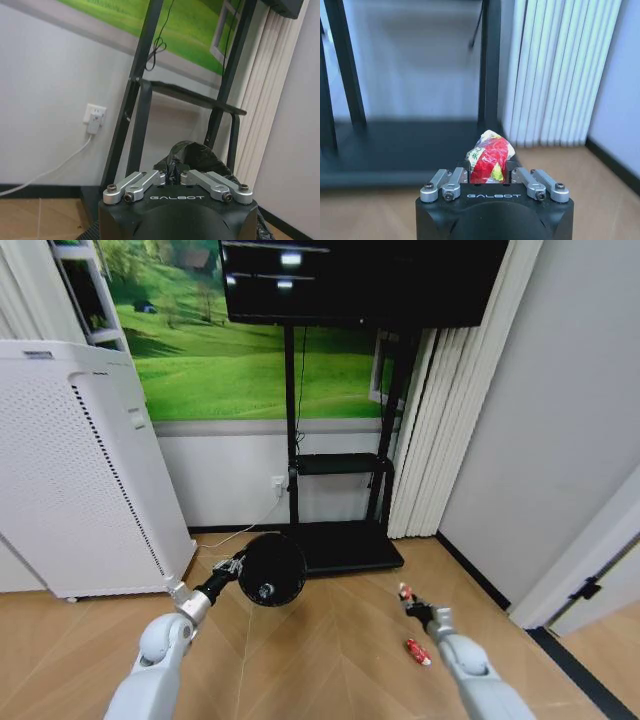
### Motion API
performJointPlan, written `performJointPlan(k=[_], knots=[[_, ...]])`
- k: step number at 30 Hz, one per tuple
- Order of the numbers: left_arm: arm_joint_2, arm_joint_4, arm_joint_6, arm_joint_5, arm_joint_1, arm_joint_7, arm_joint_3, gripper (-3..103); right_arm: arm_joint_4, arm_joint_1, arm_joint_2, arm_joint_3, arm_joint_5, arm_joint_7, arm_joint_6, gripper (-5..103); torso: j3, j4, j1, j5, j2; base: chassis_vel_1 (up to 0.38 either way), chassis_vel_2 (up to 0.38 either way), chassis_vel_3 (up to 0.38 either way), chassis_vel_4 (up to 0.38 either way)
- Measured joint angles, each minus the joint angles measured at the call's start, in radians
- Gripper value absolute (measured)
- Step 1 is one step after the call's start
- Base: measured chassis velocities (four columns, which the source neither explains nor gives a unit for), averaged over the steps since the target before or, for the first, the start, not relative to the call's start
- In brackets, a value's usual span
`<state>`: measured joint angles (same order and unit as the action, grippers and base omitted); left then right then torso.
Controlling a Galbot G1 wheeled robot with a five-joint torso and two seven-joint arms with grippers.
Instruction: Pick up the trash bin and place the garbage on the floor into it.
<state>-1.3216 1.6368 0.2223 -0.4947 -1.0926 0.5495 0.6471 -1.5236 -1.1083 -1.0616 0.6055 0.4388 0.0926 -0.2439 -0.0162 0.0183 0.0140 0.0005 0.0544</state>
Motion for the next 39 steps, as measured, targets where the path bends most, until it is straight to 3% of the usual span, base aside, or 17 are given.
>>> performJointPlan(k=[6, 8, 11, 18, 28, 31, 34, 35, 39], knots=[[-0.031, -0.085, 0.006, -0.001, 0.046, 0.063, -0.035, 7, -0.232, -0.04, 0.039, 0.0, 0.105, -0.001, -0.092, 33, 0.0, -0.0001, 0.0, -0.0008, 0.0, 0.0, 0.0, 0.0, 0.0], [-0.059, -0.135, 0.008, 0.022, 0.093, 0.102, -0.095, 7, -0.329, -0.073, 0.036, -0.016, 0.138, 0.023, -0.119, 33, 0.0, 0.0006, 0.0, 0.0001, 0.0, 0.0, 0.0, 0.0, 0.0], [-0.092, -0.179, 0.009, 0.036, 0.13, 0.111, -0.144, 7, -0.387, -0.087, 0.023, -0.036, 0.147, 0.059, -0.137, 33, 0.0, 0.0007, 0.0, -0.0006, 0.0, 0.0, 0.0, 0.0, 0.0], [-0.161, -0.259, 0.005, 0.069, 0.19, 0.117, -0.203, 7, -0.433, -0.087, 0.013, -0.116, 0.114, 0.116, -0.143, 33, 0.0, 0.0003, 0.0, -0.0002, 0.0, 0.0, 0.0, 0.0, 0.0], [-0.19, -0.281, -0.002, 0.087, 0.211, 0.111, -0.225, 7, -0.383, -0.06, -0.009, -0.256, 0.014, 0.14, -0.116, 30, 0.0, 0.0003, 0.0, -0.0005, 0.0, 0.0, 0.0, 0.0, 0.0], [-0.193, -0.28, -0.002, 0.089, 0.213, 0.108, -0.223, 7, -0.36, -0.052, -0.036, -0.295, -0.015, 0.135, -0.11, 33, 0.0, 0.0002, 0.0, -0.0005, 0.0, 0.0, 0.0, 0.0, 0.0], [-0.188, -0.266, -0.002, 0.09, 0.203, 0.106, -0.22, 7, -0.349, -0.047, -0.048, -0.322, -0.037, 0.129, -0.105, 49, 0.0, 0.0001, 0.0, -0.0004, 0.0, 0.0, 0.0, 0.0, 0.0], [-0.188, -0.266, -0.002, 0.09, 0.203, 0.106, -0.22, 7, -0.349, -0.047, -0.048, -0.322, -0.037, 0.129, -0.105, 49, 0.0, 0.0001, 0.0, -0.0004, 0.0, 0.0, 0.0, 0.0, 0.0], [-0.18, -0.252, -0.002, 0.088, 0.192, 0.101, -0.215, 7, -0.364, -0.047, -0.032, -0.298, -0.024, 0.122, -0.105, 65, 0.0, 0.0003, 0.0, -0.0006, 0.0, 0.0, 0.0, 0.0, 0.0]])
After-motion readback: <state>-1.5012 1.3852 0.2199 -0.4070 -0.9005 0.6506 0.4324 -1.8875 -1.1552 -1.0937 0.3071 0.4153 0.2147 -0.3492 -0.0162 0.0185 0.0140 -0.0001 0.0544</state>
